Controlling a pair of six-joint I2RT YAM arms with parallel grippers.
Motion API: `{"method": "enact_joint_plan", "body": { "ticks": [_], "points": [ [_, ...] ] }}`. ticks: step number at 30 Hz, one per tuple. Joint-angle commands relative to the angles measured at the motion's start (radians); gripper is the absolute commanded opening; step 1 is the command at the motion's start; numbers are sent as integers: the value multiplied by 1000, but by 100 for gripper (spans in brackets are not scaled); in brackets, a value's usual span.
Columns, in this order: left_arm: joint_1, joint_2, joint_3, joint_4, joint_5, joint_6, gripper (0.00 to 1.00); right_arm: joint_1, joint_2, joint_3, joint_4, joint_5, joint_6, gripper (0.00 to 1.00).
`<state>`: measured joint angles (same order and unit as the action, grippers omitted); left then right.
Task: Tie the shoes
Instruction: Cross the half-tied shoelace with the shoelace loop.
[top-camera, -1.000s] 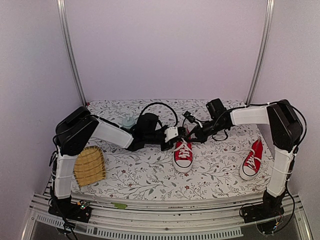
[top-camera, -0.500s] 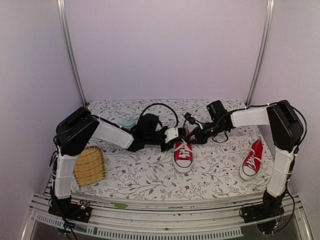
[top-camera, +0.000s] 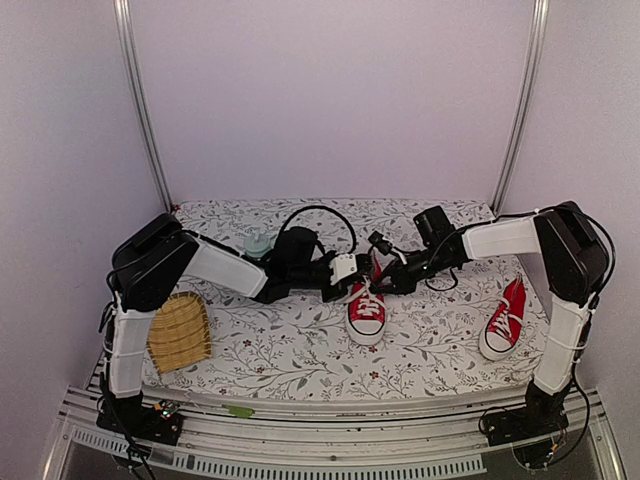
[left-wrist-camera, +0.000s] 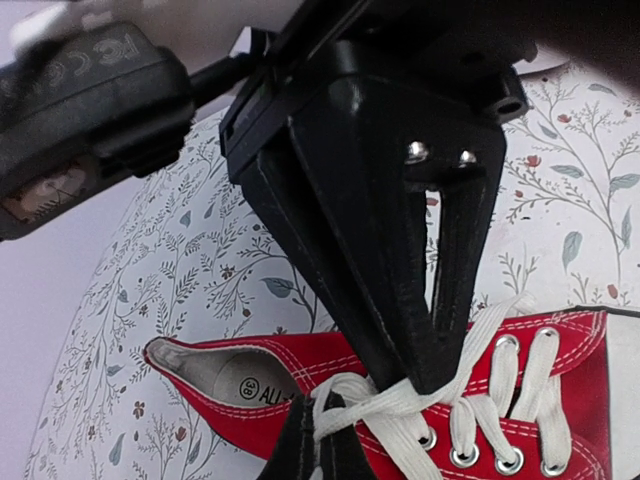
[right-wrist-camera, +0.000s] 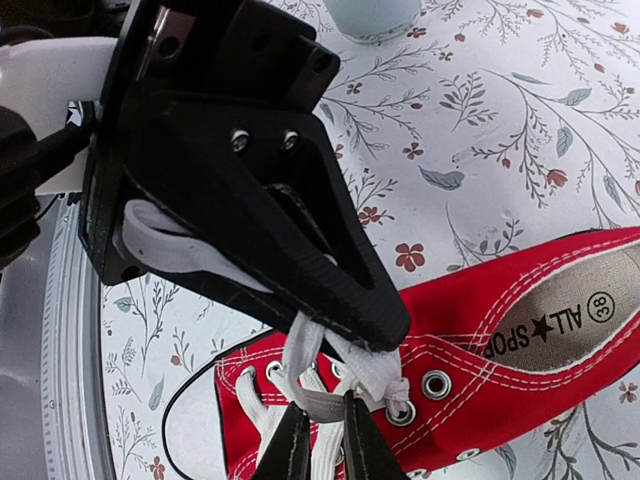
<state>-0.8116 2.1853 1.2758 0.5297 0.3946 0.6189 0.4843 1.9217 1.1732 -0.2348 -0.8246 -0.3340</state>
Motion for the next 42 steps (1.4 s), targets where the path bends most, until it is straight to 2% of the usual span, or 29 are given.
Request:
{"method": "enact_joint_plan", "body": {
  "ticks": [1, 5, 6, 11, 16, 22, 30, 33, 36, 37, 40, 42],
  "points": [
    [0, 2, -4, 15, 0, 7, 0, 7, 4, 28, 31, 25, 18, 14],
    [1, 4, -3, 10, -9, 8, 0, 6, -41, 13, 3, 30, -12, 18],
    [0, 4, -3, 9, -11, 9, 0, 5, -61, -6, 10, 32, -24, 23],
    [5, -6, 7, -24, 1, -33, 0, 9, -144, -118, 137, 43, -19, 32],
    [5, -27, 34, -159, 43, -88, 0, 34, -155, -152, 232, 65, 25, 33],
    [8, -28, 43, -170, 24, -123, 0, 51, -146, -160, 261, 101, 33, 37],
    [12, -19, 60, -169, 34, -159, 0, 71, -94, -129, 273, 140, 23, 37],
    [15, -21, 57, -169, 31, -158, 0, 72, -81, -122, 267, 147, 20, 33],
    [18, -22, 56, -165, 34, -160, 0, 72, -76, -119, 262, 174, 25, 21],
    [18, -22, 56, -165, 35, -161, 0, 72, -76, -118, 258, 188, 27, 20],
    [22, -24, 55, -162, 46, -161, 0, 71, -87, -121, 247, 213, 29, 6],
    [24, -25, 52, -164, 53, -152, 0, 71, -98, -125, 243, 213, 28, 1]
  ]
}}
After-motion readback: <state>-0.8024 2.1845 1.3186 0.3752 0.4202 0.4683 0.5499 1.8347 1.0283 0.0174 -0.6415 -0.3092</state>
